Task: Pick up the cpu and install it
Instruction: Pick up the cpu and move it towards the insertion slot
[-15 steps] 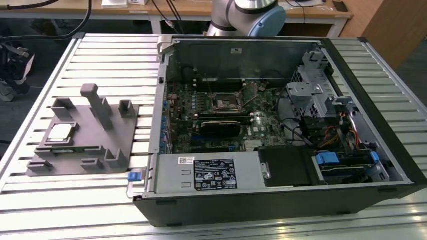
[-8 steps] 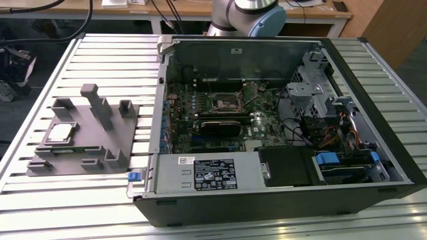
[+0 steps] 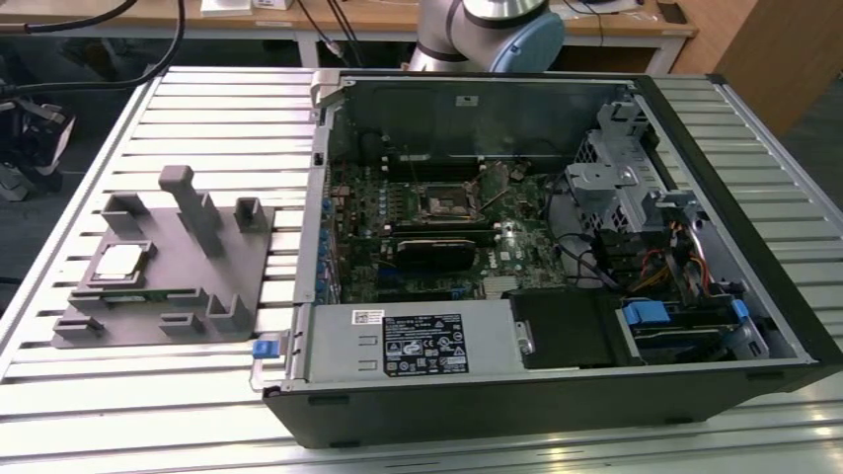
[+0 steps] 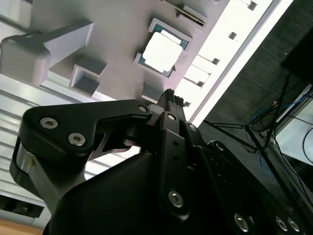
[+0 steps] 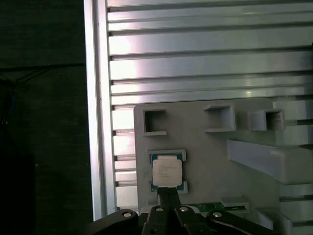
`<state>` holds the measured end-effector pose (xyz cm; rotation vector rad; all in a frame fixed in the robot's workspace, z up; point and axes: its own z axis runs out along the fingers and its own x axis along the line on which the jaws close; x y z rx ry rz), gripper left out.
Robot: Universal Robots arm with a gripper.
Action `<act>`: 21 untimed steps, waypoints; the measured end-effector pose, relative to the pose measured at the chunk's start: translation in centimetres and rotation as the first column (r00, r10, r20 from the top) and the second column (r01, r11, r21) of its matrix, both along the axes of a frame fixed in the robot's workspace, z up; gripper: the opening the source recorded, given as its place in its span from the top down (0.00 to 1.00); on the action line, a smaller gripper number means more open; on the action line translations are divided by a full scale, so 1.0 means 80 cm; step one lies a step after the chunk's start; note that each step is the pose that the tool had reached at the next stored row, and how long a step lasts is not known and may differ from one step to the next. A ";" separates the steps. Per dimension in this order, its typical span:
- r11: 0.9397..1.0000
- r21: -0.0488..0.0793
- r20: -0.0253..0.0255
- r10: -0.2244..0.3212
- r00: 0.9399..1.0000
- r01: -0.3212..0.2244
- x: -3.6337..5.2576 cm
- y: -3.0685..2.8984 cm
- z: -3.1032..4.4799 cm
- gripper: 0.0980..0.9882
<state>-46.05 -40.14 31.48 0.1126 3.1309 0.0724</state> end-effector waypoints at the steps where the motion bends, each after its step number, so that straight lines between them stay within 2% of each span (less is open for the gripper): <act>1: 1.000 0.000 0.000 0.003 1.000 -0.003 0.000 -0.0001 -0.0015 0.99; 2: 1.000 0.000 0.000 0.006 1.000 -0.006 0.000 -0.0001 -0.0027 0.98; 3: 1.000 -0.001 0.000 0.010 1.000 -0.010 0.000 0.0000 -0.0037 0.92; 4: 1.000 -0.002 0.000 0.014 1.000 -0.014 0.000 -0.0001 -0.0048 0.92; 7: 1.000 -0.003 0.000 0.015 1.000 -0.015 0.001 -0.0001 -0.0094 0.72; 8: 1.000 -0.004 0.000 0.016 1.000 -0.016 0.001 -0.0001 -0.0113 0.72; 9: 1.000 -0.004 0.000 0.016 1.000 -0.016 0.001 -0.0001 -0.0133 0.65; 10: 1.000 -0.004 0.000 0.016 1.000 -0.016 0.001 0.0000 -0.0154 0.65; 11: 1.000 -0.004 0.000 0.017 1.000 -0.017 0.001 0.0000 -0.0174 0.52; 12: 1.000 -0.004 0.000 0.017 1.000 -0.017 0.001 -0.0001 -0.0195 0.52; 14: 1.000 -0.004 0.000 0.018 1.000 -0.018 0.001 -0.0001 -0.0236 0.39; 15: 1.000 -0.004 0.000 0.018 1.000 -0.018 0.001 -0.0001 -0.0254 0.39; 16: 1.000 -0.004 0.000 0.018 1.000 -0.018 0.001 -0.0001 -0.0271 0.33; 17: 1.000 -0.004 0.000 0.019 1.000 -0.019 0.001 -0.0001 -0.0287 0.33; 18: 1.000 -0.004 0.000 0.019 1.000 -0.019 0.001 -0.0001 -0.0303 0.26; 21: 1.000 -0.004 0.000 0.020 1.000 -0.020 0.001 -0.0001 -0.0345 0.26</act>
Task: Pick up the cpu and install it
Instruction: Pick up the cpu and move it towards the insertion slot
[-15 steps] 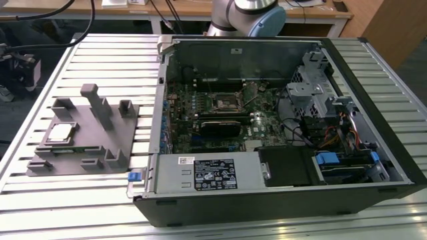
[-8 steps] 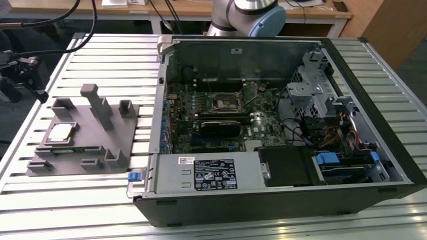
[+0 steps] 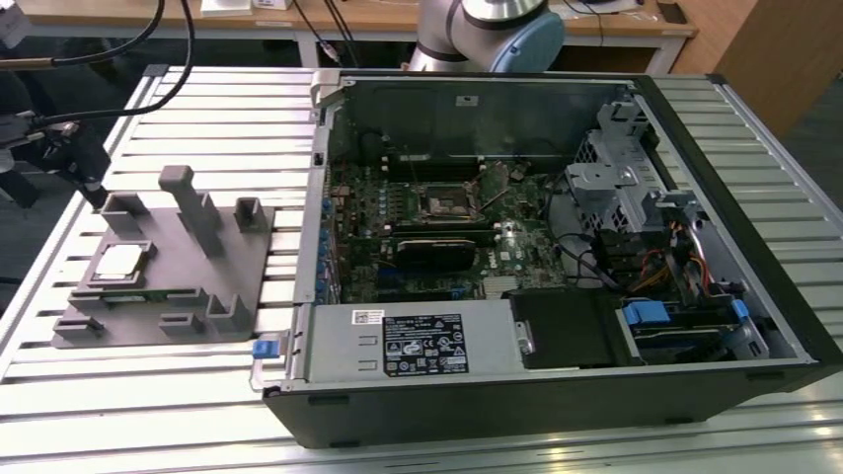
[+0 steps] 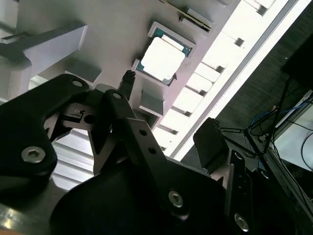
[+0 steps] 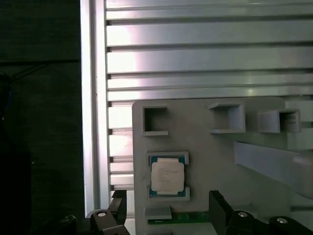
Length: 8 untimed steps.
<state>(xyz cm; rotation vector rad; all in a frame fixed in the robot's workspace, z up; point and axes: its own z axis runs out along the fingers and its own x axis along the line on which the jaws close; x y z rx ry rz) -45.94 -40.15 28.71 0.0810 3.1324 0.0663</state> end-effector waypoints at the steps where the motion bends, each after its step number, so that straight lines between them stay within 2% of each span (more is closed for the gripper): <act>1: 1.000 0.000 0.000 0.000 1.000 0.000 0.000 0.0000 -0.0013 0.26; 8: 1.000 0.000 0.000 0.007 1.000 -0.007 0.000 0.0000 -0.0126 0.26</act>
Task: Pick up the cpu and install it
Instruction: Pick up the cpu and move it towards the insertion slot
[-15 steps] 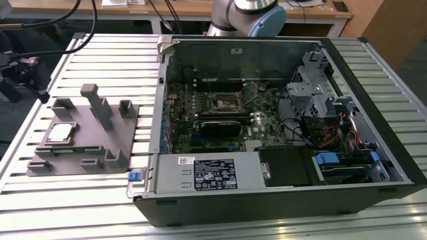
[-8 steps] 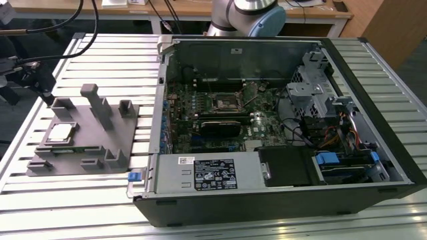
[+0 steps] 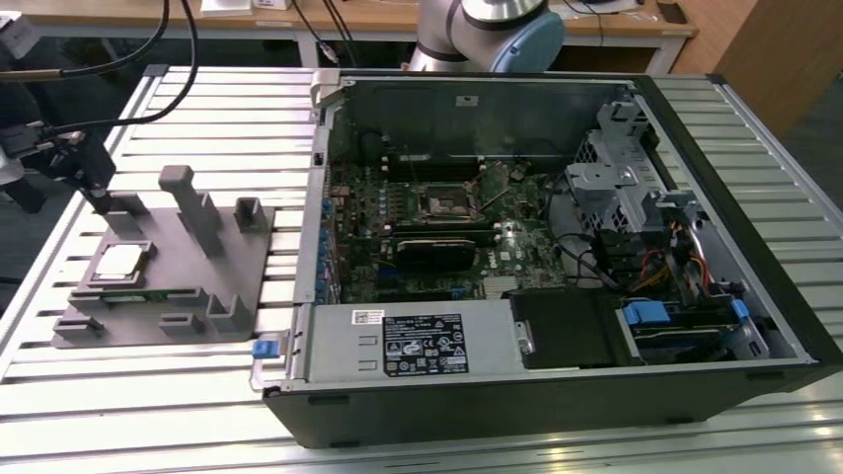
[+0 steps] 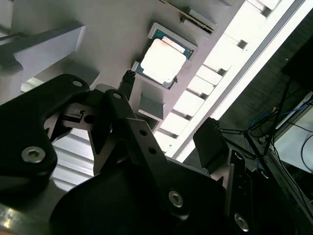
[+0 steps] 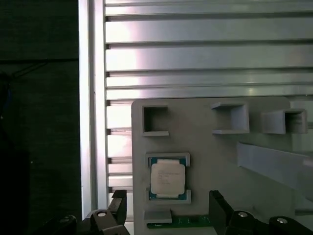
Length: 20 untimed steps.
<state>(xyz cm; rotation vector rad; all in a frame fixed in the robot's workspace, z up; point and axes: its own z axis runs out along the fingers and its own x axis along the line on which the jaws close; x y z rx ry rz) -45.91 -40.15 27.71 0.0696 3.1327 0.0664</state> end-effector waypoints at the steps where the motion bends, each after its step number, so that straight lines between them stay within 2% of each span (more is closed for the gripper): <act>1: 1.000 0.000 0.000 0.002 1.000 -0.002 0.001 -0.0001 -0.0018 0.26; 5: 1.000 0.000 0.000 0.003 1.000 -0.003 0.001 0.0000 -0.0082 0.26; 9: 1.000 0.000 -0.001 0.003 1.000 -0.003 0.007 0.0000 -0.0114 0.26; 17: 1.000 0.001 -0.001 0.003 1.000 -0.003 0.008 -0.0007 -0.0196 0.26; 20: 1.000 0.007 -0.001 0.003 1.000 -0.003 0.008 -0.0007 -0.0245 0.26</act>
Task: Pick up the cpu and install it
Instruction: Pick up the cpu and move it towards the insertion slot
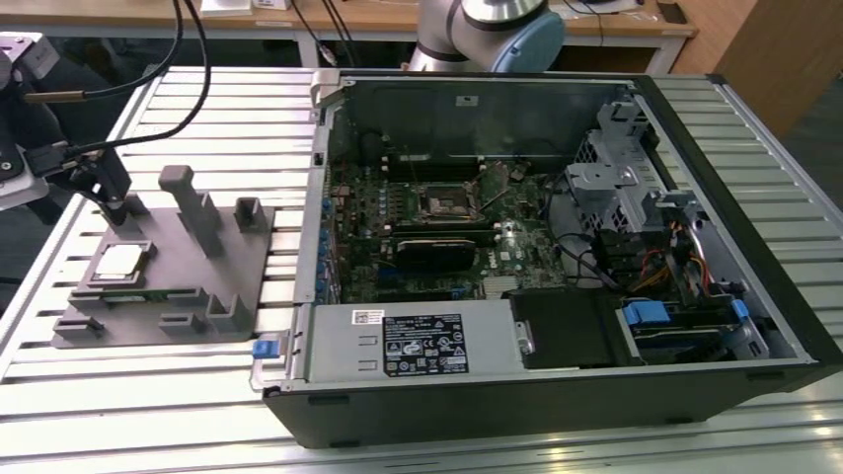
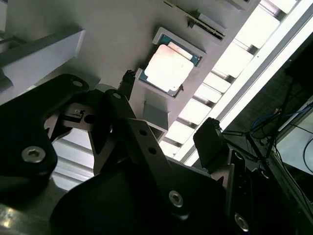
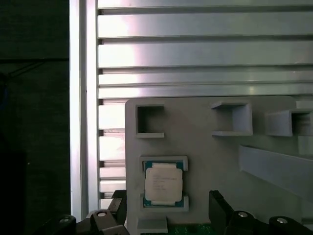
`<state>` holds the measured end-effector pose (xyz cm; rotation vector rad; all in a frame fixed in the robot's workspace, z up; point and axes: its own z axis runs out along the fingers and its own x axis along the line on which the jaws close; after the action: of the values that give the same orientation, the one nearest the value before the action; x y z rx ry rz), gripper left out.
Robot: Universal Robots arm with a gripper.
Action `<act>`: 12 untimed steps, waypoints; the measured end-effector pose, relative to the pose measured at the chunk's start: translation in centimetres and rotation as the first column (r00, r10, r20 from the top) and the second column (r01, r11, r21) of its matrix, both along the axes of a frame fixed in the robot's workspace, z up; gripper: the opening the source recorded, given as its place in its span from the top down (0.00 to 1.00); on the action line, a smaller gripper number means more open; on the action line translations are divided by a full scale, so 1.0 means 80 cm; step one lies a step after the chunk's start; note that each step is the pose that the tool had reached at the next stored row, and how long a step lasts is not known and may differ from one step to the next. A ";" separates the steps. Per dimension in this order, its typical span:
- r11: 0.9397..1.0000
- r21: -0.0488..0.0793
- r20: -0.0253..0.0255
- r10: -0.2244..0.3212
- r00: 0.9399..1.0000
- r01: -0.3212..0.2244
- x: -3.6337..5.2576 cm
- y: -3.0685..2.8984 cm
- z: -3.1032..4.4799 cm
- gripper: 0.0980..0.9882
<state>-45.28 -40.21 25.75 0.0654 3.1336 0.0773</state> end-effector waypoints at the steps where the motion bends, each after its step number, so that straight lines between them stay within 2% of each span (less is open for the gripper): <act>1: 1.000 0.000 0.000 0.000 1.000 0.000 0.000 0.0000 -0.0016 0.26; 12: 1.000 0.002 -0.001 0.000 1.000 0.000 0.000 -0.0009 -0.0108 0.26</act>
<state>-45.29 -40.28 24.88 0.0654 3.1343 0.0806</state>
